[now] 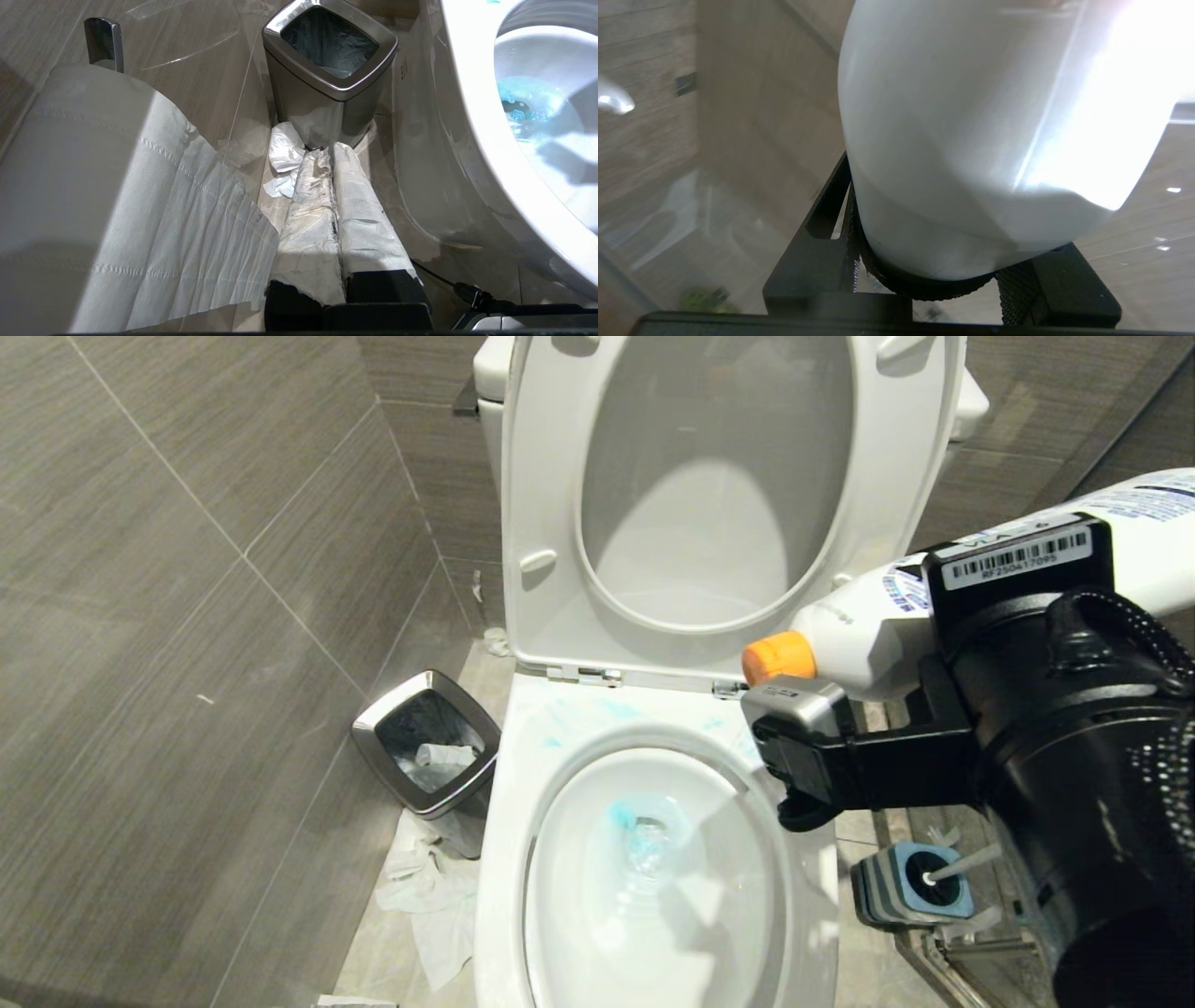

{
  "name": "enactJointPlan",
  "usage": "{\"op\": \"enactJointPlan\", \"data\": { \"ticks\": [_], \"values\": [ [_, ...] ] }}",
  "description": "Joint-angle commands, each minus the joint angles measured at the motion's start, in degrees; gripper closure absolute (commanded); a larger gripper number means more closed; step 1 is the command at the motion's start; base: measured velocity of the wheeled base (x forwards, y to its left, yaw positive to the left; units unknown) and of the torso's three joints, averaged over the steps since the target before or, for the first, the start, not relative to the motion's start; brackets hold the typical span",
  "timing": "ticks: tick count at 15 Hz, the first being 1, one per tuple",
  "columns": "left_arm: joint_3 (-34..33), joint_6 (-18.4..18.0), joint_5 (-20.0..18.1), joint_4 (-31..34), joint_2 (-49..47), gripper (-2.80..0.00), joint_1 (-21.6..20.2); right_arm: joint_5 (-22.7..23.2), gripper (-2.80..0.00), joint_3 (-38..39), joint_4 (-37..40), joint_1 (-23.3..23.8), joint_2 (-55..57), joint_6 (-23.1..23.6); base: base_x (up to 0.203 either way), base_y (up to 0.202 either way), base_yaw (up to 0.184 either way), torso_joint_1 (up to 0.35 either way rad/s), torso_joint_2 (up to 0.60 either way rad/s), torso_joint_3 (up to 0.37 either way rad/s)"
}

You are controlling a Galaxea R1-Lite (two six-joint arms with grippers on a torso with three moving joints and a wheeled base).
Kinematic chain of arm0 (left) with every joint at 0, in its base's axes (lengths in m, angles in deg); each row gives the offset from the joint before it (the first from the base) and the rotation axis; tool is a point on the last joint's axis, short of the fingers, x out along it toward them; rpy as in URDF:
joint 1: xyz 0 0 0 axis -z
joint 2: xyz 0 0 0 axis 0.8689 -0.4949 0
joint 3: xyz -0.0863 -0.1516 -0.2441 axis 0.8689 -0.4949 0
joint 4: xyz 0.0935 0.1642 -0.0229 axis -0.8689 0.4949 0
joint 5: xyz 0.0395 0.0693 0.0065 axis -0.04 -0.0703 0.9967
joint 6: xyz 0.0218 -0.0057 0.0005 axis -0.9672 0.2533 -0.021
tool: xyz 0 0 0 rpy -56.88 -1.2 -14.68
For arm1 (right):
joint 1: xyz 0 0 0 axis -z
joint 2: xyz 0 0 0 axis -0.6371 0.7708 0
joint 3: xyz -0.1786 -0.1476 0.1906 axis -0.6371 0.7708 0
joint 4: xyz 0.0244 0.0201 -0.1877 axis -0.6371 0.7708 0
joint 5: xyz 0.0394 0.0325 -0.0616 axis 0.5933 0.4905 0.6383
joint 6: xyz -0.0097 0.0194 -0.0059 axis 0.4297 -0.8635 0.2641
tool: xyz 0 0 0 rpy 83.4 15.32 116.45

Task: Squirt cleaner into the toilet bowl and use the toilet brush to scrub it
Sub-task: Pour in the cleaning agent

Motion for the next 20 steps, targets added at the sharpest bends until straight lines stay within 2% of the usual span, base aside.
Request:
{"op": "enactJointPlan", "data": {
  "ticks": [1, 4, 8, 14, 17, 20],
  "values": [
    [-0.09, 0.08, 0.05, 0.08, -0.05, 0.00, -0.02, -0.60, 0.00, 0.50, -0.43, -0.03, -1.21, 0.71, 0.000, 0.000, 0.000, 0.000, 0.00, 0.000],
    [-0.09, 0.08, 0.05, 0.08, -0.05, 0.00, -0.03, -0.60, 0.00, 0.48, -0.43, -0.03, -1.64, -6.25, 0.000, 0.000, 0.000, 0.000, 0.00, 0.000],
    [-0.09, 0.08, -0.03, 0.08, -0.05, 0.00, 0.01, -0.60, 0.00, 0.32, -0.43, -0.65, -2.26, -11.90, 0.000, 0.000, 0.000, 0.000, 0.00, 0.000],
    [-0.09, 0.44, 0.05, 0.08, -0.05, 0.00, 0.01, -0.60, 0.00, -1.06, -0.43, 1.06, -0.71, -23.46, 0.000, 0.000, 0.000, 0.000, 0.00, 0.000],
    [-0.09, 0.44, 0.05, 0.08, -0.05, 0.00, -0.06, -0.60, 0.00, -4.20, -0.43, 2.36, 0.90, -23.23, 0.000, 0.000, 0.000, 0.000, 0.00, 0.000],
    [-0.09, 0.44, 0.05, 0.08, -0.05, 0.00, -0.06, -0.60, 0.00, -8.88, -0.43, 3.33, 1.09, -16.98, 0.000, 0.000, 0.000, 0.000, 0.00, 0.000]
  ]
}}
